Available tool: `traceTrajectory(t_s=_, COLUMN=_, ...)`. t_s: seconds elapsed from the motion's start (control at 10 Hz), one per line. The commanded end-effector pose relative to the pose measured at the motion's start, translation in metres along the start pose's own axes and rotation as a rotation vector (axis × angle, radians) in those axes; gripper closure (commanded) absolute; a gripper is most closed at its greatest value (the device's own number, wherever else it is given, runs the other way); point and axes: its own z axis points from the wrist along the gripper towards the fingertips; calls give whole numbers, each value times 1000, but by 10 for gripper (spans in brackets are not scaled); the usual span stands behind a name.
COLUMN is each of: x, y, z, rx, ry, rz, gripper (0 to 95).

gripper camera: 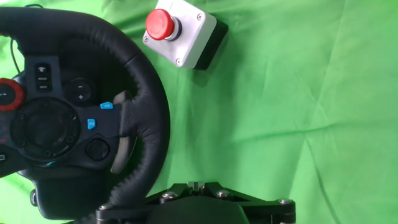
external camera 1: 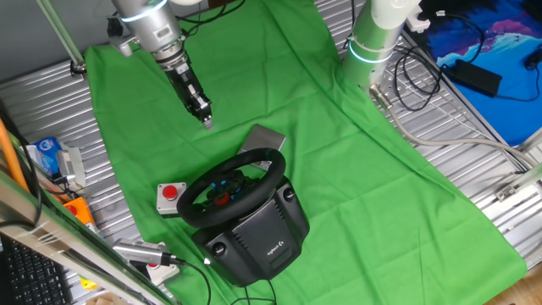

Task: Rotate the steering wheel 90 degrees clockwise

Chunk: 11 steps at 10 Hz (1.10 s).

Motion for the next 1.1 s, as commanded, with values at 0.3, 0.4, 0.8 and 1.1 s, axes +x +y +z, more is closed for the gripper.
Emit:
traceTrajectory(t_s=0.3, x=-5, y=4, z=4, rx=-11, ry=0, rz=-25, gripper=950)
traceTrajectory(t_s=0.4, x=-14, y=16, z=9, rx=-17, ry=-6, rz=-7, gripper=950)
traceTrajectory(t_s=0.8, x=-16, y=40, z=16, rx=-45, ry=-17, rz=36, gripper=950)
traceTrajectory(t_s=1.1, x=-7, y=56, z=25, rx=-47, ry=-19, rz=57, gripper=950)
